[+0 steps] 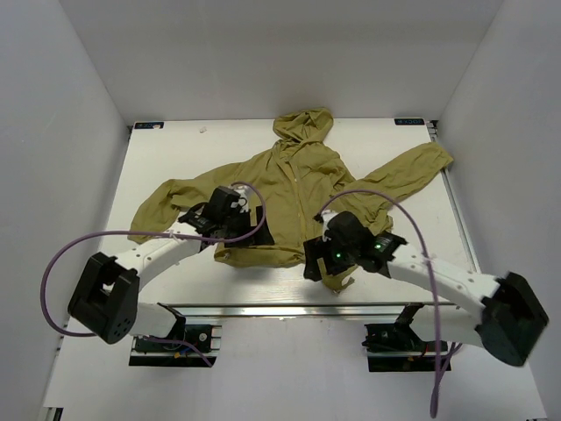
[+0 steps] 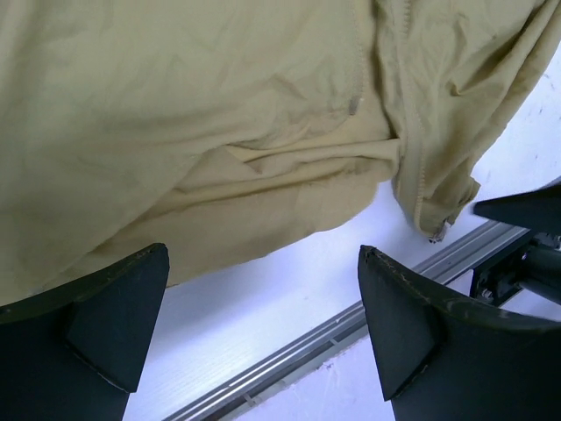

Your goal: Zip up the jacket

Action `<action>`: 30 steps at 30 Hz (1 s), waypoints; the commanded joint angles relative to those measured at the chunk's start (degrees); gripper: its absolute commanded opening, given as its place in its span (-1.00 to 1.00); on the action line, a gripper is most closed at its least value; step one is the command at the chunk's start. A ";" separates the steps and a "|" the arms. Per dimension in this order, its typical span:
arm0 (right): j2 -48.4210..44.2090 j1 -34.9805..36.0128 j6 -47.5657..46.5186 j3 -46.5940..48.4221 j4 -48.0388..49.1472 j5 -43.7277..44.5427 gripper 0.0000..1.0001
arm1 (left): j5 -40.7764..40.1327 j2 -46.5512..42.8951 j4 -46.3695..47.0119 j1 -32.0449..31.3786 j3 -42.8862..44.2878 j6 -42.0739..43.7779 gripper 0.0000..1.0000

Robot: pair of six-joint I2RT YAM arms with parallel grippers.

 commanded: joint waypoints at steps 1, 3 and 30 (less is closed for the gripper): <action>-8.63 0.12 1.19 1.43 0.75 6.53 0.79 | -4.72 1.52 -2.79 -3.63 6.39 1.07 0.96; -12.50 -1.02 3.12 0.82 0.05 12.68 0.79 | -6.66 3.37 -4.28 -6.18 8.78 1.77 0.96; -16.56 -22.73 -0.39 -10.08 1.72 5.05 0.79 | -36.72 41.70 -28.98 -20.87 48.43 -1.91 0.84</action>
